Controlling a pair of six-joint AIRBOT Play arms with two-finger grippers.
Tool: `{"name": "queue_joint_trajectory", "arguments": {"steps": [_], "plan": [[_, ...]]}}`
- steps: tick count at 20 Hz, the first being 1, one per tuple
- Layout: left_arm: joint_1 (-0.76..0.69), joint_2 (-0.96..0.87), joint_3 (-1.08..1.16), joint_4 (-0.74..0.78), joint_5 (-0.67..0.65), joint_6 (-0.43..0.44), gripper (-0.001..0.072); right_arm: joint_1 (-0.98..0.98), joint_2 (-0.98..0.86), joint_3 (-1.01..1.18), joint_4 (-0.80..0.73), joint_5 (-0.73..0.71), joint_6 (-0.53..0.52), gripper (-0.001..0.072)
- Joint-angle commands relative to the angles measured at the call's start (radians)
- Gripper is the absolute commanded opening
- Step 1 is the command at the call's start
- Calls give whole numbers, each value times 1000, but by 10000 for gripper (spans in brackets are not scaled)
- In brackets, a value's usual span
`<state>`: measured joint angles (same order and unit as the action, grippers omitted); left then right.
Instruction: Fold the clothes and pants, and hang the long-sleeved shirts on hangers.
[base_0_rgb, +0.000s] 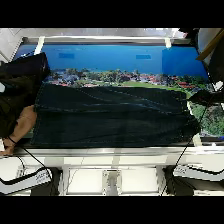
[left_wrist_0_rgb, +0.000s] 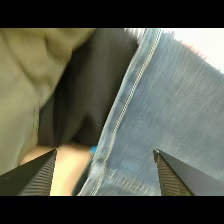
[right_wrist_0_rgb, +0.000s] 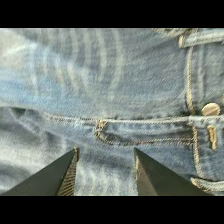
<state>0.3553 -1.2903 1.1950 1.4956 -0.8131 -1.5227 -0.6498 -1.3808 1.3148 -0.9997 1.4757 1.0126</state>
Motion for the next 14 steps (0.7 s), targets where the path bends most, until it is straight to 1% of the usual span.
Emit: {"name": "queue_joint_trajectory", "arguments": {"steps": [1,3,4,5,6,8,9,10,12,14], "plan": [[6,7,104,-75,-96,-60,709,-4,0,1,-38,-25,-3,403],[30,41,105,-44,-237,-98,710,-47,2,0,-100,25,-13,402],[51,63,99,-13,-326,-126,710,-93,6,-8,-103,59,-18,402],[76,95,79,14,-407,-131,710,-153,14,-32,-85,89,-35,402],[102,139,39,31,-438,-133,711,-215,25,-70,-56,108,-55,402],[157,259,-80,29,-441,-200,710,-356,60,-193,33,114,-122,403],[184,338,-157,29,-442,-231,710,-426,80,-256,66,88,-169,402],[216,416,-235,27,-444,-252,710,-482,95,-301,86,34,-169,402],[308,525,-359,8,-509,-253,710,-563,100,-339,93,-3,-169,402],[441,564,-452,-34,-577,-189,709,-600,101,-341,100,-3,-169,402]]}}
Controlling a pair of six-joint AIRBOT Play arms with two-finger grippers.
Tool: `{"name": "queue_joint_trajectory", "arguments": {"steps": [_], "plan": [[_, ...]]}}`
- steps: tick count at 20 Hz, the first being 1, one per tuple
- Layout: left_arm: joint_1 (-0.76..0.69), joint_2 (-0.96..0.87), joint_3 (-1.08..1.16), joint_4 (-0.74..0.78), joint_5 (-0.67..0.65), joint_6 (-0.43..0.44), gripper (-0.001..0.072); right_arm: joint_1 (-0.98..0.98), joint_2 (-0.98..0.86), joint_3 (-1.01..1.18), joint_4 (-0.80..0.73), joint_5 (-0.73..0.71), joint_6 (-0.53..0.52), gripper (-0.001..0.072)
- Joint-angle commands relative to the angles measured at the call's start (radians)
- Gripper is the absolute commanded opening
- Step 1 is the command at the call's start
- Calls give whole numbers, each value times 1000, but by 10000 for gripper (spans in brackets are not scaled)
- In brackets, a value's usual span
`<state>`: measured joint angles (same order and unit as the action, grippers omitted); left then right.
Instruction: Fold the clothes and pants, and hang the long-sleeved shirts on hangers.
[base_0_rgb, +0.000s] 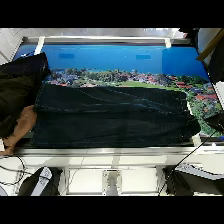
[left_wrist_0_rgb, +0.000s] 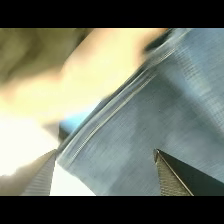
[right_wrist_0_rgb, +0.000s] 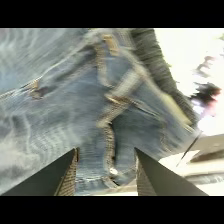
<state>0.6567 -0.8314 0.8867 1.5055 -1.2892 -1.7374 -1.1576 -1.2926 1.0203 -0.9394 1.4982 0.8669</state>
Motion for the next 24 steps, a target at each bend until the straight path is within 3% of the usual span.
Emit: {"name": "queue_joint_trajectory", "arguments": {"steps": [1,5,8,14,24], "plan": [[212,102,-178,-100,-114,72,709,-95,12,-46,47,-26,-24,402],[496,55,-293,-387,-112,315,709,-95,13,-47,142,13,-23,402],[637,-35,-313,-453,-124,441,709,-95,13,-46,225,95,-23,401],[666,-247,-313,-487,-79,603,709,-95,24,-46,322,219,1,401],[603,-346,-314,-537,19,626,710,-95,79,-46,340,210,7,401]]}}
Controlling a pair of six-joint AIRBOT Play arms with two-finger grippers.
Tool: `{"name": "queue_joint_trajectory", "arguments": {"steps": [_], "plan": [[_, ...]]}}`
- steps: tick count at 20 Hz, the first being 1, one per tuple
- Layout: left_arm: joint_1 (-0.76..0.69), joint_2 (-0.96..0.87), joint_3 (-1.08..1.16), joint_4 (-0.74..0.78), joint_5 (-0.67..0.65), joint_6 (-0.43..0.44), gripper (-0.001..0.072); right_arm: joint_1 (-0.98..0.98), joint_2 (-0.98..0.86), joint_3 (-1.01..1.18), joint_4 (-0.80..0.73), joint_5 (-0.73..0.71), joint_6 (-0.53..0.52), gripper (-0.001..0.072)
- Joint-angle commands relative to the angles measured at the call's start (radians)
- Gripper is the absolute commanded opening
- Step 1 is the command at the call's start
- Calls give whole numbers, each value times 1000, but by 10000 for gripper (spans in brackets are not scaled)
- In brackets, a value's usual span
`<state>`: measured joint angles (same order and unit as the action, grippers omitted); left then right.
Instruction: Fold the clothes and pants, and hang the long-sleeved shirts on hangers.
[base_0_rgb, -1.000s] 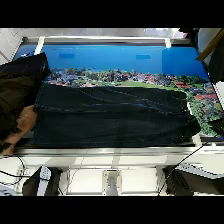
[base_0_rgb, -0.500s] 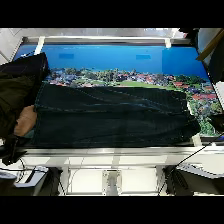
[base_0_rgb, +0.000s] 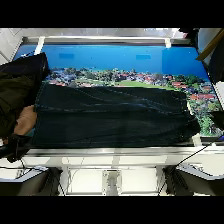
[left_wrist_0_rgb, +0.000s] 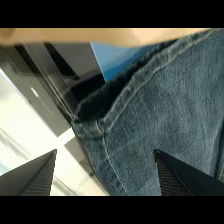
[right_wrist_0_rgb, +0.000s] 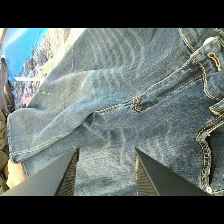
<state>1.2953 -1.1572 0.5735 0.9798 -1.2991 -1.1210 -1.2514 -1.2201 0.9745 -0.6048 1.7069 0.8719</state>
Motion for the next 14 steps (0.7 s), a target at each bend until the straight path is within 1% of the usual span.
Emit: {"name": "queue_joint_trajectory", "arguments": {"steps": [1,4,7,8,9,10,11,12,13,14], "plan": [[-65,-31,-2,-12,35,10,710,-1,7,0,6,1,2,401],[-142,-59,-5,-13,59,10,709,-1,7,0,6,3,2,401],[-187,-61,-6,-16,104,-2,705,-1,7,0,5,2,2,401],[-194,-61,-6,-16,113,-2,682,-1,7,0,5,1,2,401],[-200,-61,-6,-15,117,-2,622,-1,7,0,5,1,2,401],[-203,-61,-6,-15,117,-2,607,-1,7,0,5,1,2,401],[-203,-61,-6,-16,120,-1,606,-1,7,0,5,1,2,401],[-203,-61,-6,-18,128,-2,567,-1,7,0,5,1,2,401],[-203,-61,-6,-30,135,-2,448,-1,7,0,5,1,2,401],[-203,-61,-6,-58,137,-1,257,-1,7,0,5,1,2,400]]}}
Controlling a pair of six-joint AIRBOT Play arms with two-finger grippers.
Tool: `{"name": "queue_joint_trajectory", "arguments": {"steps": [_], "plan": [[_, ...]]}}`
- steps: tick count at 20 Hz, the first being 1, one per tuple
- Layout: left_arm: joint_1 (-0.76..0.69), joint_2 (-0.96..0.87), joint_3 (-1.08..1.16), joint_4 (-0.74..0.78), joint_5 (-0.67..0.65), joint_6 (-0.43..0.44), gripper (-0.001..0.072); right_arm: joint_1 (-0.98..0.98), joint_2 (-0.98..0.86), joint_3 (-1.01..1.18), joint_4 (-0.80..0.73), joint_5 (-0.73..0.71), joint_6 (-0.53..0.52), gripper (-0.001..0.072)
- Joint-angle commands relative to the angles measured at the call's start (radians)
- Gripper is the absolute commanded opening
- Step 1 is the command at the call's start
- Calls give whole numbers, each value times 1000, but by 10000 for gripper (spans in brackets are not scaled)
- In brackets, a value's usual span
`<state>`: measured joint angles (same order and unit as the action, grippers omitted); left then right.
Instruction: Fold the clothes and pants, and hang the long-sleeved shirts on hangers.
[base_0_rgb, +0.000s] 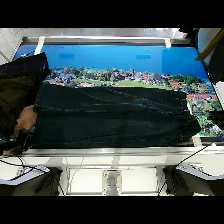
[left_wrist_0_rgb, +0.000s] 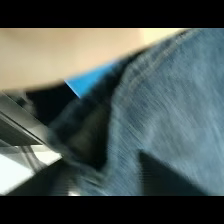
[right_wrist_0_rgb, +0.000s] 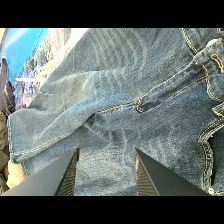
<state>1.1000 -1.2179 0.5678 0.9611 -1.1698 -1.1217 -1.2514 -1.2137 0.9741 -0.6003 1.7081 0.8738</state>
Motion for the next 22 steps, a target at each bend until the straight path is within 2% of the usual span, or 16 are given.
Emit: {"name": "queue_joint_trajectory", "arguments": {"steps": [1,2,4,8,10,15,22], "plan": [[-8,0,0,-65,7,0,56,-1,0,0,1,0,0,400],[-8,1,0,-96,7,3,16,-1,1,0,0,0,0,400],[-8,5,1,-165,6,5,15,-1,0,23,-38,0,-1,400],[-8,51,1,-348,0,96,15,-2,0,73,-319,-13,6,399],[-10,92,1,-424,0,102,15,-2,-3,32,-376,-87,30,402],[-68,216,2,-476,48,105,14,-2,-29,-134,-430,-289,24,403],[-159,263,1,-468,71,71,13,-1,-231,-153,-419,-366,52,403]]}}
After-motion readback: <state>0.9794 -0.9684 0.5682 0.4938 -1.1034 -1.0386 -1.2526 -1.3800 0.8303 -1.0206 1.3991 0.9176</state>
